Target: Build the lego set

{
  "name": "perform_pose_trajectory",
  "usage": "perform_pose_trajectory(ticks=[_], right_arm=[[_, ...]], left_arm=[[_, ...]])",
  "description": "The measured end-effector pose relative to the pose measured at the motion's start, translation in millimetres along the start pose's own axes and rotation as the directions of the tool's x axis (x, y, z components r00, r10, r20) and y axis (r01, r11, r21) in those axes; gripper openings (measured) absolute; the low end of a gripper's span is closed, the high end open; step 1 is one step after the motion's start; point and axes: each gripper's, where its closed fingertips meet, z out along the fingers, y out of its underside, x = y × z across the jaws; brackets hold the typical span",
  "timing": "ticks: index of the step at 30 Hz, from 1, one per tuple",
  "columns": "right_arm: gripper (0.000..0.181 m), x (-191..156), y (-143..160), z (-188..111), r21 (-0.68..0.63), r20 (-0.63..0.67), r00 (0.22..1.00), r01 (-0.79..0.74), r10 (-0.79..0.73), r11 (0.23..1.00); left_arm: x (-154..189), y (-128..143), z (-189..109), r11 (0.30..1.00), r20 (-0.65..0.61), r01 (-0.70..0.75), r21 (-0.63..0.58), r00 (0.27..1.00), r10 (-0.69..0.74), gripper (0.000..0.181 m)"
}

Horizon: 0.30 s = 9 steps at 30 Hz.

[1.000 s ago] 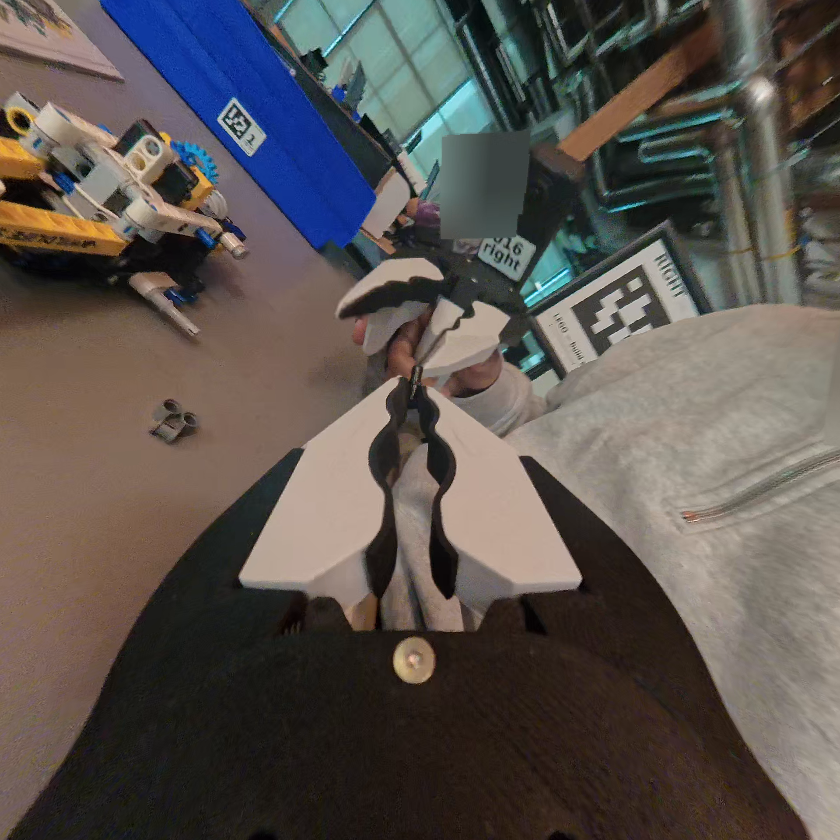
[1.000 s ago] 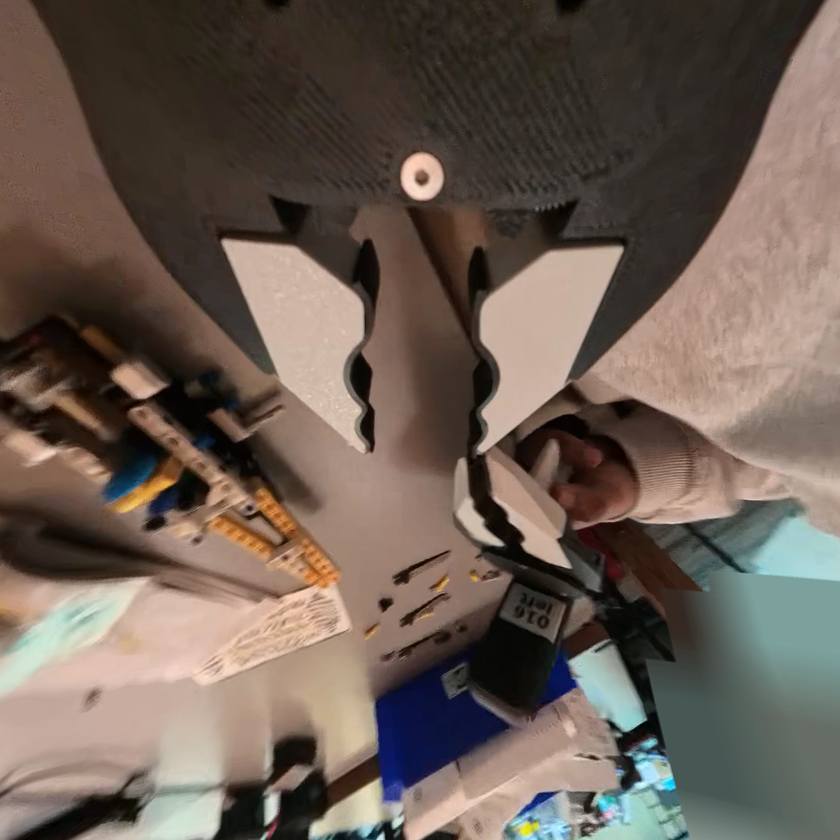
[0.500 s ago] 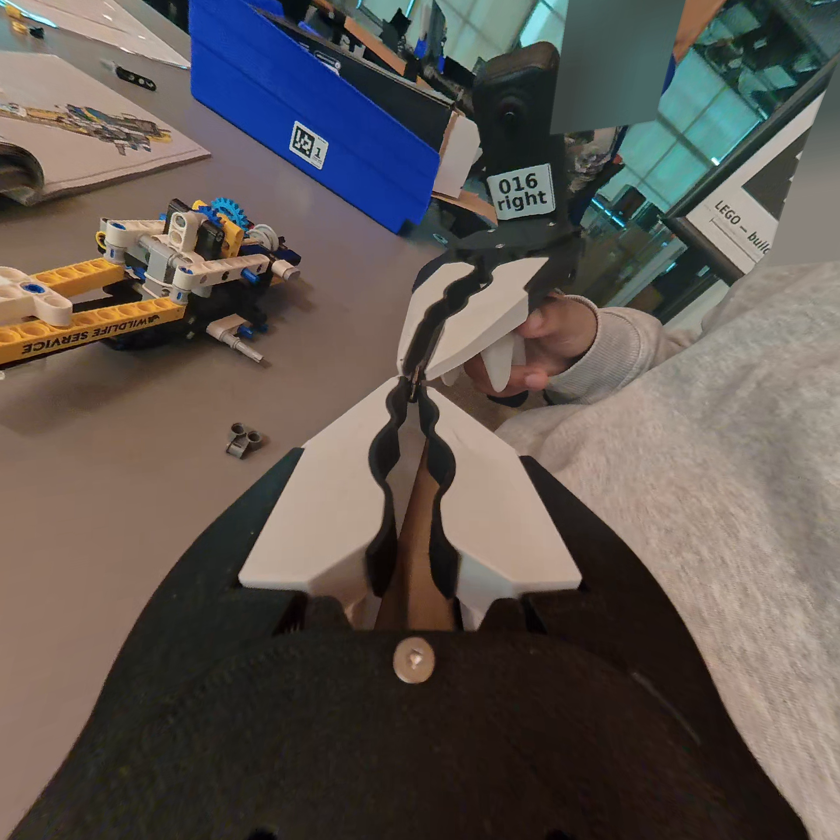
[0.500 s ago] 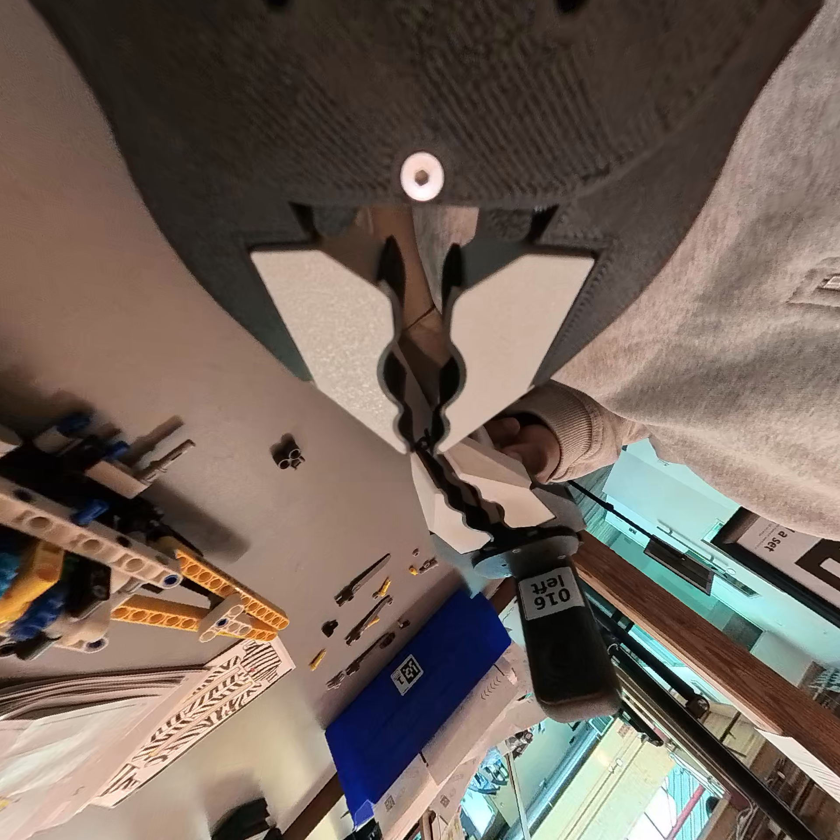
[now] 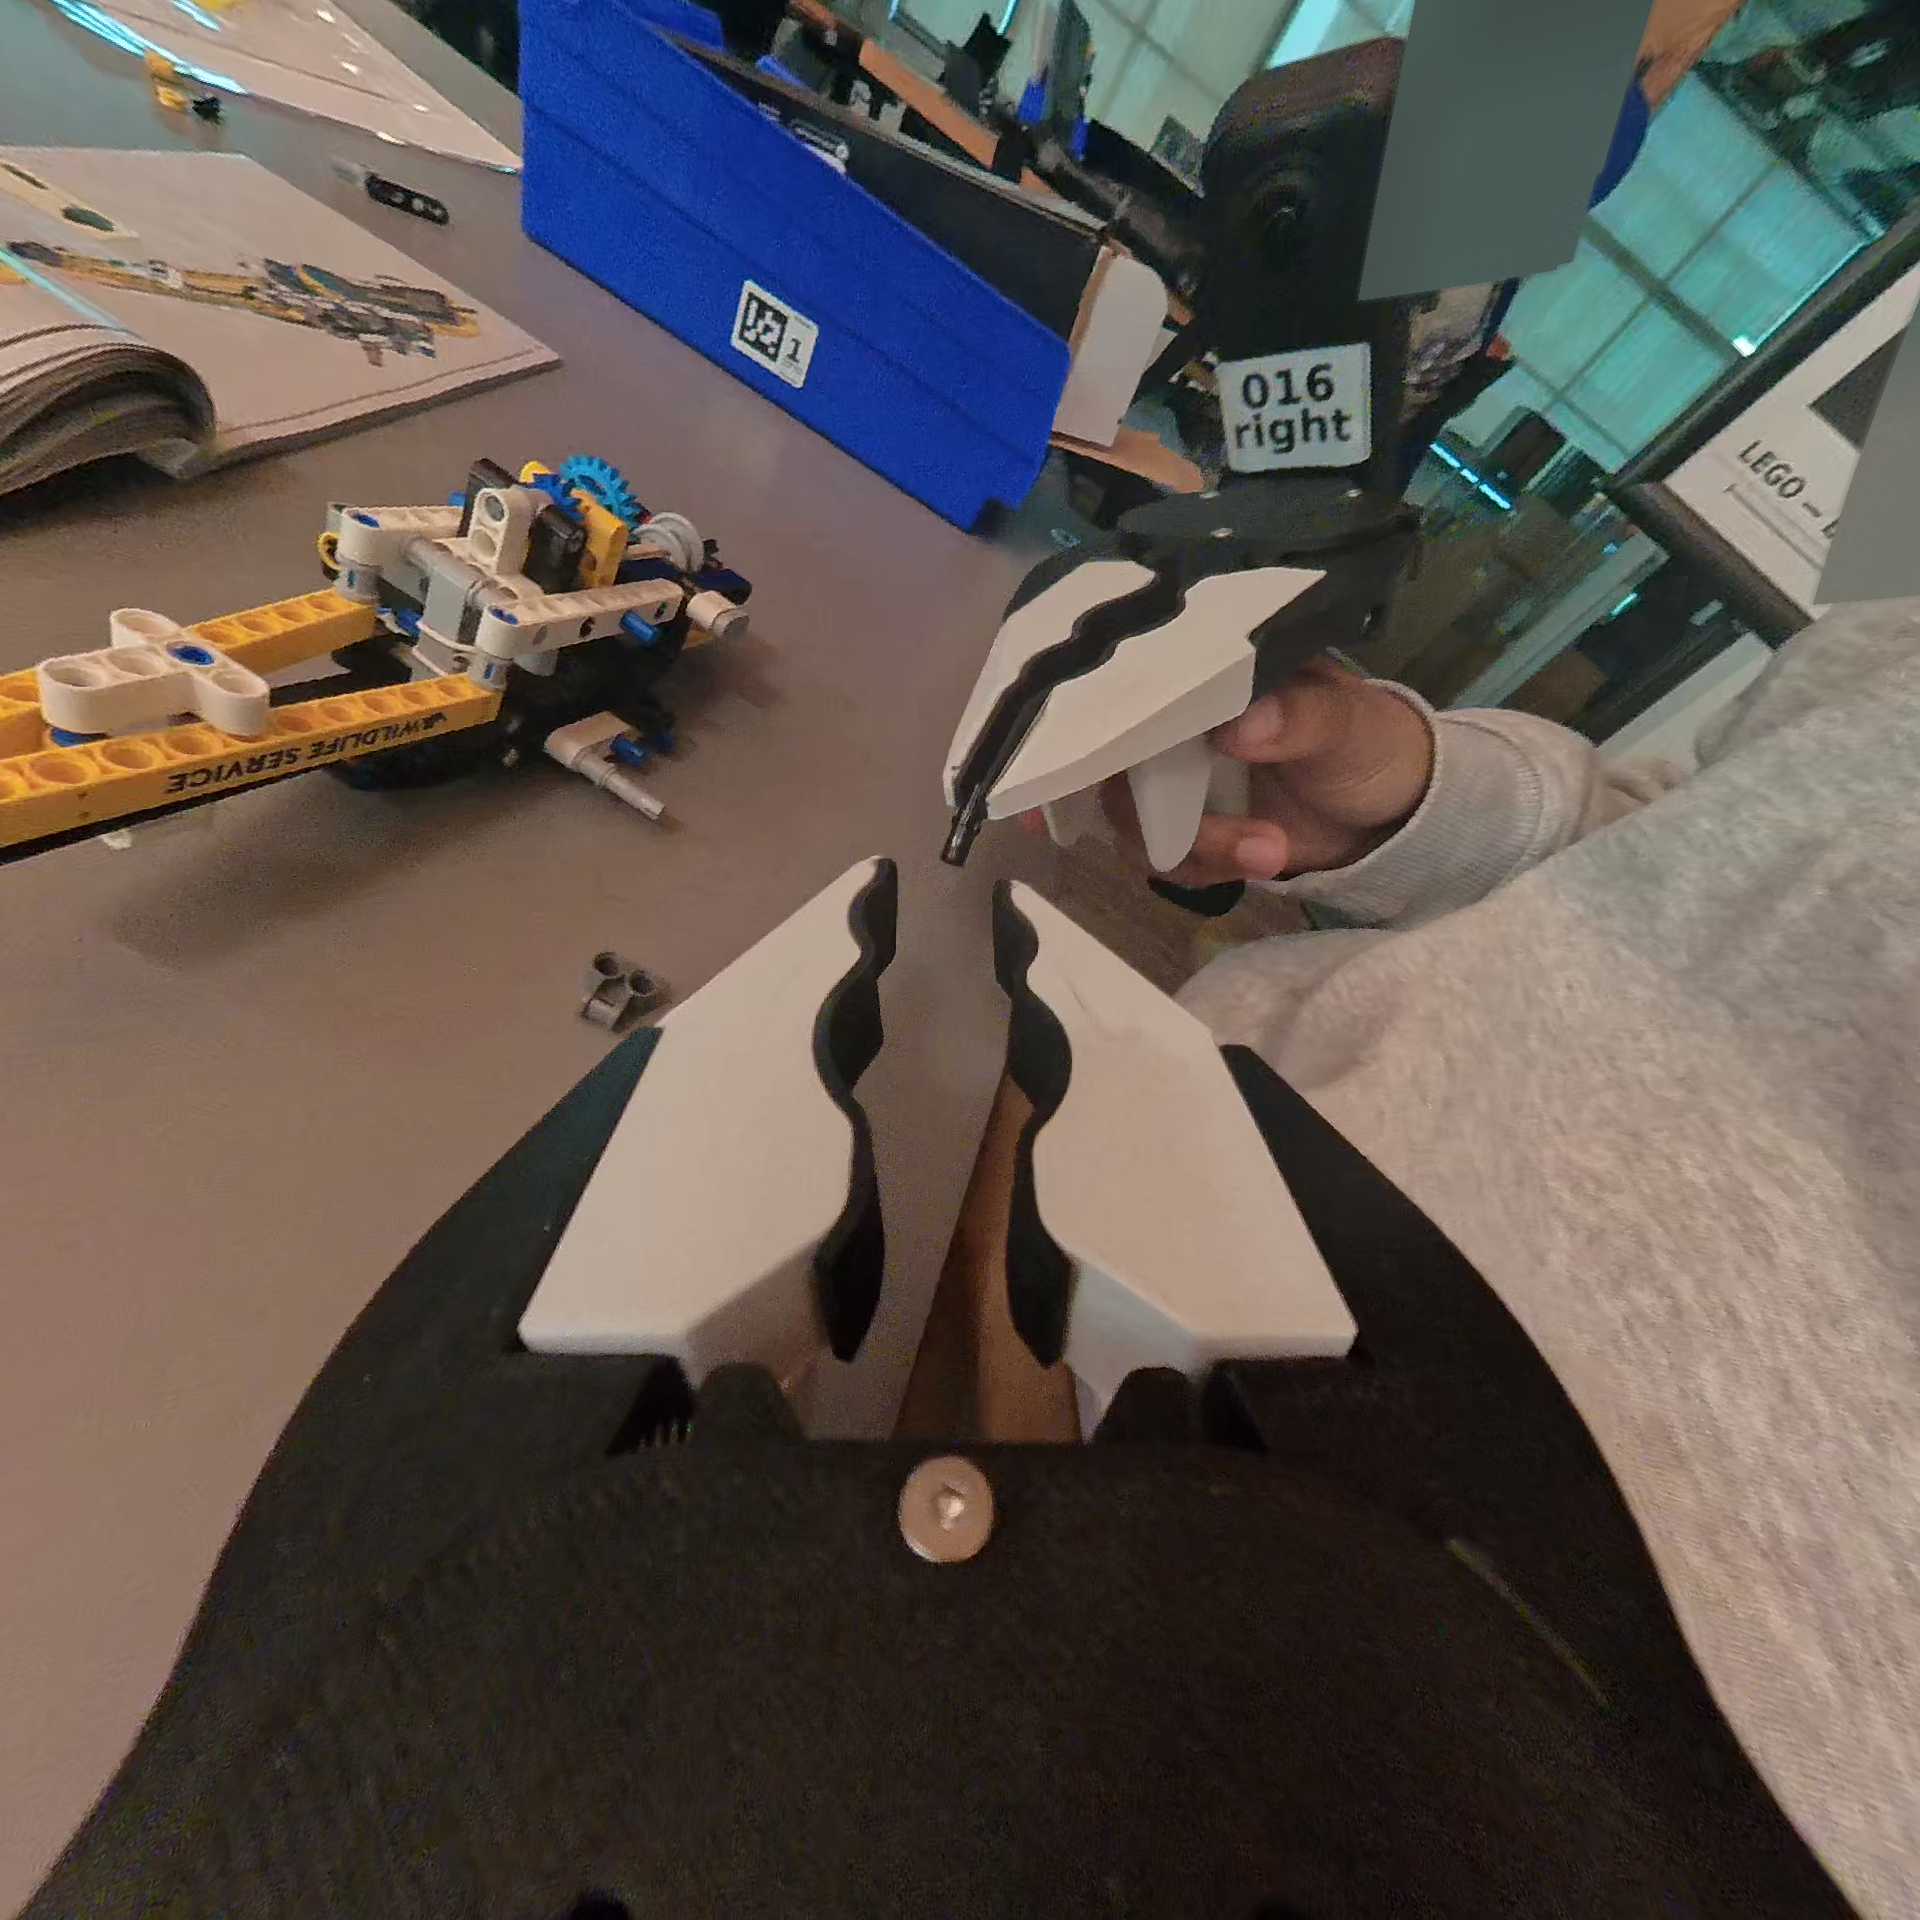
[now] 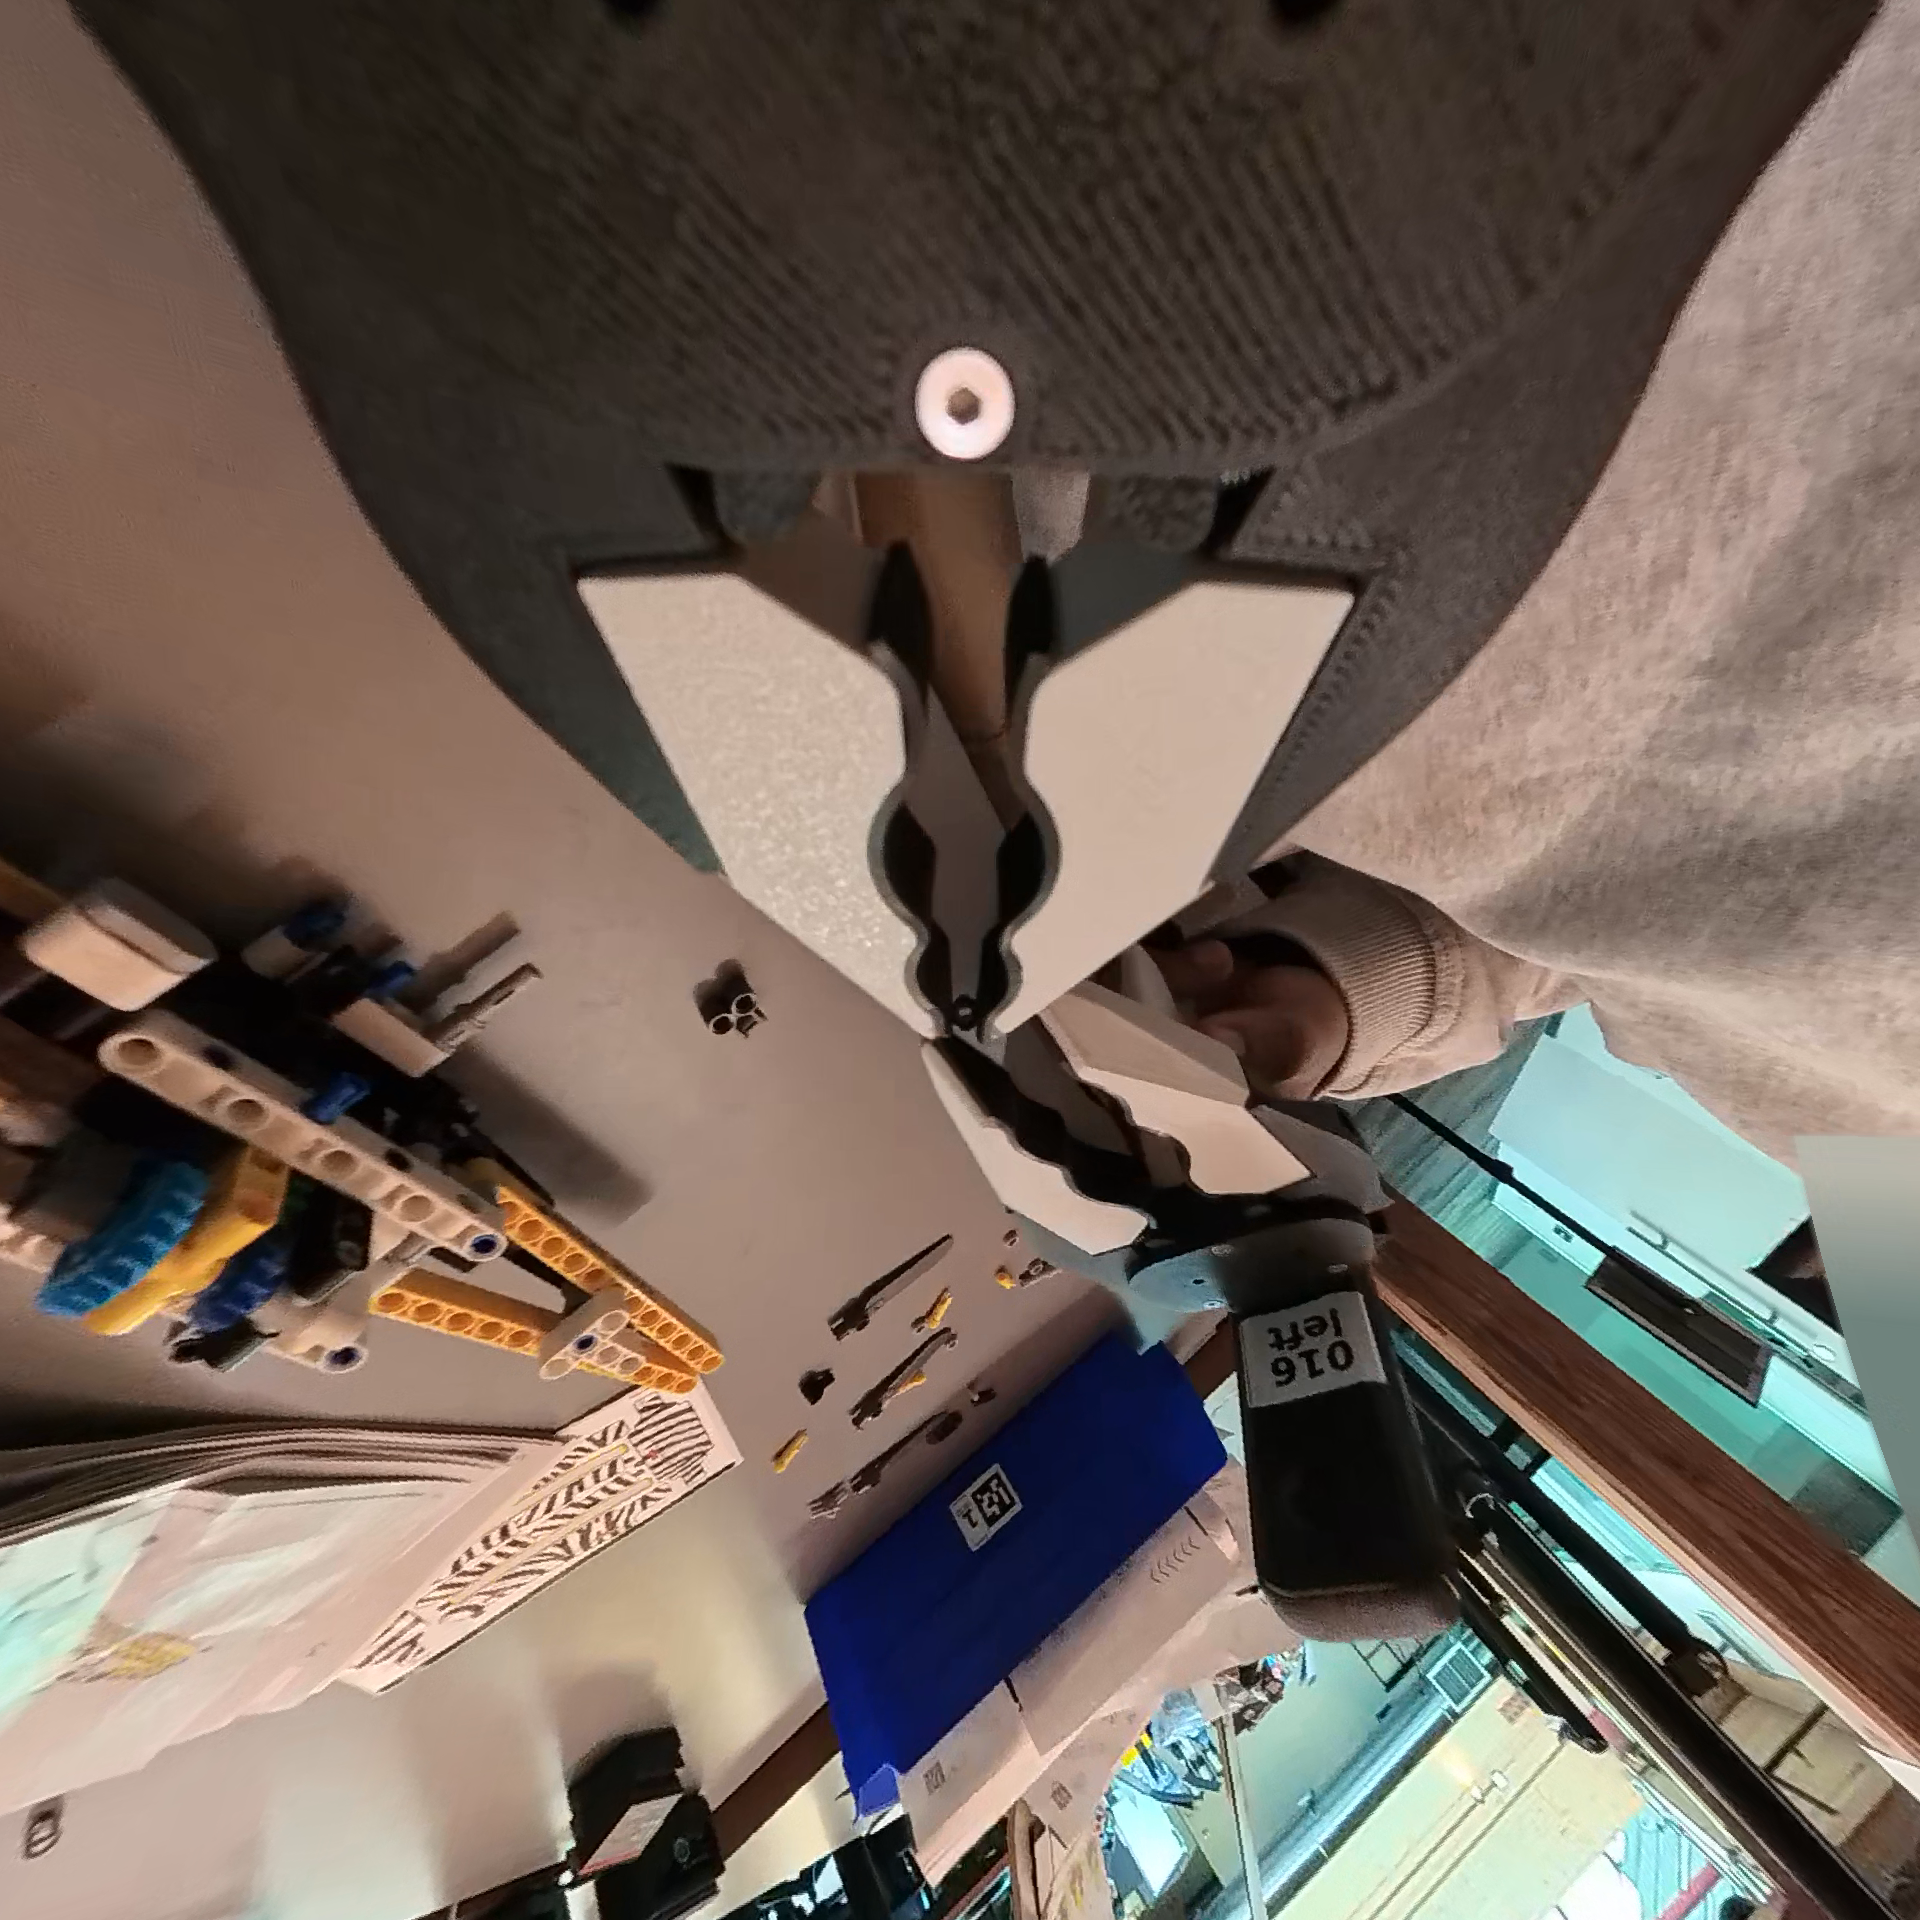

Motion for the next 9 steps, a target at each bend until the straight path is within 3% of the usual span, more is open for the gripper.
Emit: perform_pose_trajectory(ticks=[9], right_arm=[[0.003,8,2,-1,-0.005,-0.032,0.999,0.017,-0.017,1.000]], left_arm=[[-26,5,-3,1.000,0.151,-0.008,-0.028,0.988,0.013,0.020]])
